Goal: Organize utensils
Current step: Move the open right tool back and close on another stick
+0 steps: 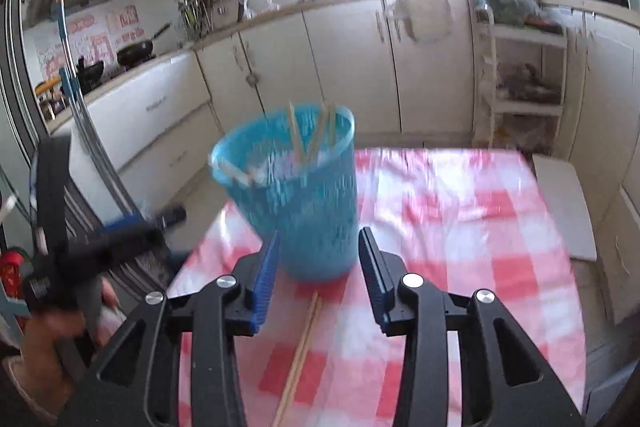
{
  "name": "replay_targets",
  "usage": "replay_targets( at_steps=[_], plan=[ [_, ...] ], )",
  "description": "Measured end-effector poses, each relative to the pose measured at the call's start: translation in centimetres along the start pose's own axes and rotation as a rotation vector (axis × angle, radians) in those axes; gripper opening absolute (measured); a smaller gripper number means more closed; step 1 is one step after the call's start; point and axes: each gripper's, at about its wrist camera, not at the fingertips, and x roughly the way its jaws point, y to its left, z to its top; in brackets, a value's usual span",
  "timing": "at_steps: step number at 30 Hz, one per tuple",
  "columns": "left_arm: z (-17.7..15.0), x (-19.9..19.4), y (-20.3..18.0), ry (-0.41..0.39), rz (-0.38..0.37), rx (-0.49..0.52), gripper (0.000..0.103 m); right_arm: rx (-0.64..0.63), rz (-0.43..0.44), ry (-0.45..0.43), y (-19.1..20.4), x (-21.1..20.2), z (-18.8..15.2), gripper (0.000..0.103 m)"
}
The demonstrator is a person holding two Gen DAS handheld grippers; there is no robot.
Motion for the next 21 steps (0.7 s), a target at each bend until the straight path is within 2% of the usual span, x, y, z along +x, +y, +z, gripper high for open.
replay_targets(
  at_steps=[2, 6, 12, 17, 18, 19, 21],
  plan=[
    [-0.4, -0.1, -0.1, 0.014, -0.004, 0.01, 0.081, 0.051, 0.011, 0.1, -0.4, 2.2, -2.3, 0.019],
    [-1.9, -0.4, -0.3, 0.048, -0.005, 0.035, 0.082, 0.069, 0.013, 0.171, 0.0, 4.9, -3.9, 0.018],
    [-4.0, 0.0, -1.2, 0.104, -0.012, 0.083, 0.082, 0.049, 0.012, 0.217, 0.6, 6.9, -4.8, 0.018],
    [-4.6, 0.4, -2.2, 0.125, -0.019, 0.118, 0.082, -0.006, -0.011, 0.205, 0.9, 6.8, -5.0, 0.018],
    [-4.7, 0.6, -2.4, 0.134, -0.022, 0.126, 0.082, -0.029, -0.028, 0.211, 1.0, 6.8, -5.0, 0.016],
    [-4.9, 0.8, -2.7, 0.145, -0.027, 0.133, 0.082, -0.051, -0.038, 0.214, 0.9, 6.8, -5.1, 0.01],
    [-5.1, 1.2, -3.3, 0.167, -0.039, 0.145, 0.082, -0.073, -0.039, 0.23, 0.5, 6.6, -5.2, 0.007]
  ],
)
